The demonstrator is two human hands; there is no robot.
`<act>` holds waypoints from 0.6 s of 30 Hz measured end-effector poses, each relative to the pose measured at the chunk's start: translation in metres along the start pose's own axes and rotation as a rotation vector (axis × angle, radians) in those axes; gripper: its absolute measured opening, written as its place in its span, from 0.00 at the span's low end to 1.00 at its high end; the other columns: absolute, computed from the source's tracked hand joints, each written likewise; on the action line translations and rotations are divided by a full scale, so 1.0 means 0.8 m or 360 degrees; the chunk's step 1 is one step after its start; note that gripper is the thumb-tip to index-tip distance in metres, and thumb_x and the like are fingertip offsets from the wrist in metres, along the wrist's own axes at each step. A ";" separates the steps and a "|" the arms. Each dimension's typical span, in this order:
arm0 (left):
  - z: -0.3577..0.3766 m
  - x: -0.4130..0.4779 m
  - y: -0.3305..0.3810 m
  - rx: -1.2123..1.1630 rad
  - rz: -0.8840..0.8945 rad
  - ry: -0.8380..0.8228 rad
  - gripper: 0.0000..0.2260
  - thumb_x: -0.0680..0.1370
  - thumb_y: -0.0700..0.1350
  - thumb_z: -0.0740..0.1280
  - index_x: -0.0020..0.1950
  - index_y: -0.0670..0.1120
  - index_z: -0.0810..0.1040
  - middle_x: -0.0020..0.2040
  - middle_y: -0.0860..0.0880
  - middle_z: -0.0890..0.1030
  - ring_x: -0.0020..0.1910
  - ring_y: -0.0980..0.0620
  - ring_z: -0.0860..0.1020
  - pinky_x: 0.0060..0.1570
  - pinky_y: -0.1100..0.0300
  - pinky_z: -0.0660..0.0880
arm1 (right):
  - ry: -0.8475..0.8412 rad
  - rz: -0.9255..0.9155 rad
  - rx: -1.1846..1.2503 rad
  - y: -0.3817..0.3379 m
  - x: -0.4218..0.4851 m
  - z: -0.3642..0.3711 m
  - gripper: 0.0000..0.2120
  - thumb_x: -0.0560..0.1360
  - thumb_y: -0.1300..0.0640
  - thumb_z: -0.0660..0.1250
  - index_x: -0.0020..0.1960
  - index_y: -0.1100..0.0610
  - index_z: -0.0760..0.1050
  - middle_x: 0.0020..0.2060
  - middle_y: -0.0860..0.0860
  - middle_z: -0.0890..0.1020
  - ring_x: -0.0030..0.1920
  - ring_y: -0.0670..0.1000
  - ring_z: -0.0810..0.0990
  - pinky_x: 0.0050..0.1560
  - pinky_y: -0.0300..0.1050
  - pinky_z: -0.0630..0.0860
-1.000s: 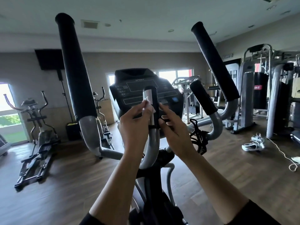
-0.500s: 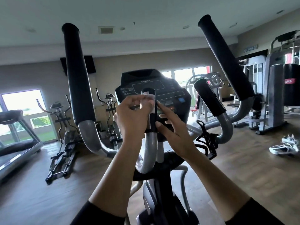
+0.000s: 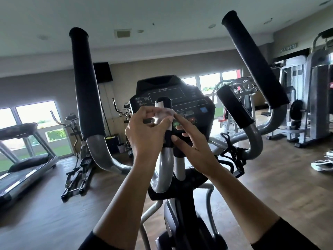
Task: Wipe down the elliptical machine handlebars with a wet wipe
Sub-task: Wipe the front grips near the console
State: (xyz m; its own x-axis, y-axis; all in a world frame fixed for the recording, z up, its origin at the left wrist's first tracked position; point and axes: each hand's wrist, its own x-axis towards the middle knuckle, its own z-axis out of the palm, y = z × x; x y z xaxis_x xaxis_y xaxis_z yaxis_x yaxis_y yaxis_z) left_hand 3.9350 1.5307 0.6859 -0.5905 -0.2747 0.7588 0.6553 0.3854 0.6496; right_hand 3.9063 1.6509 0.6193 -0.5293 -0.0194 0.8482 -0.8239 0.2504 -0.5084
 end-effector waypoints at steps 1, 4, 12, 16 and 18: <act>0.001 0.003 0.001 -0.0004 -0.0007 0.0005 0.11 0.66 0.49 0.77 0.42 0.60 0.77 0.41 0.62 0.80 0.42 0.60 0.80 0.41 0.60 0.75 | -0.0002 0.0004 0.0000 0.000 0.000 0.000 0.29 0.75 0.47 0.63 0.75 0.50 0.63 0.67 0.38 0.72 0.66 0.45 0.71 0.65 0.39 0.68; 0.006 0.020 0.012 0.0012 -0.0030 0.0026 0.11 0.67 0.51 0.77 0.44 0.57 0.77 0.40 0.62 0.79 0.44 0.63 0.77 0.39 0.66 0.66 | -0.0019 0.0038 0.0001 -0.002 0.001 -0.001 0.28 0.76 0.51 0.63 0.75 0.50 0.62 0.68 0.42 0.72 0.67 0.46 0.70 0.66 0.44 0.68; 0.008 0.018 -0.001 -0.0070 0.0167 0.0007 0.09 0.69 0.49 0.76 0.39 0.59 0.77 0.42 0.60 0.81 0.43 0.60 0.81 0.38 0.69 0.74 | -0.0011 0.0055 -0.0053 -0.008 0.004 -0.001 0.28 0.76 0.52 0.63 0.75 0.51 0.62 0.68 0.46 0.73 0.66 0.47 0.71 0.67 0.46 0.69; 0.022 0.048 0.005 -0.0069 0.0244 0.0015 0.05 0.69 0.50 0.75 0.42 0.56 0.82 0.43 0.57 0.83 0.45 0.60 0.80 0.44 0.55 0.80 | 0.0004 0.0058 -0.0094 -0.009 0.001 -0.001 0.28 0.76 0.51 0.63 0.75 0.49 0.62 0.68 0.45 0.72 0.66 0.46 0.70 0.66 0.44 0.69; 0.021 0.042 0.001 -0.0047 0.0276 -0.0017 0.05 0.70 0.49 0.75 0.42 0.58 0.81 0.45 0.56 0.82 0.46 0.64 0.78 0.46 0.64 0.78 | 0.0001 0.0087 -0.0104 -0.009 -0.003 0.000 0.28 0.76 0.51 0.63 0.75 0.48 0.61 0.68 0.44 0.72 0.66 0.45 0.71 0.65 0.43 0.69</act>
State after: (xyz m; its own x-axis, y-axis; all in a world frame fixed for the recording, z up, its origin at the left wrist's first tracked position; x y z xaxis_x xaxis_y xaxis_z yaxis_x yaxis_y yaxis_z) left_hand 3.9077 1.5369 0.7108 -0.4722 -0.1970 0.8592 0.7614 0.4001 0.5101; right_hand 3.9136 1.6491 0.6206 -0.5729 -0.0034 0.8196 -0.7788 0.3139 -0.5431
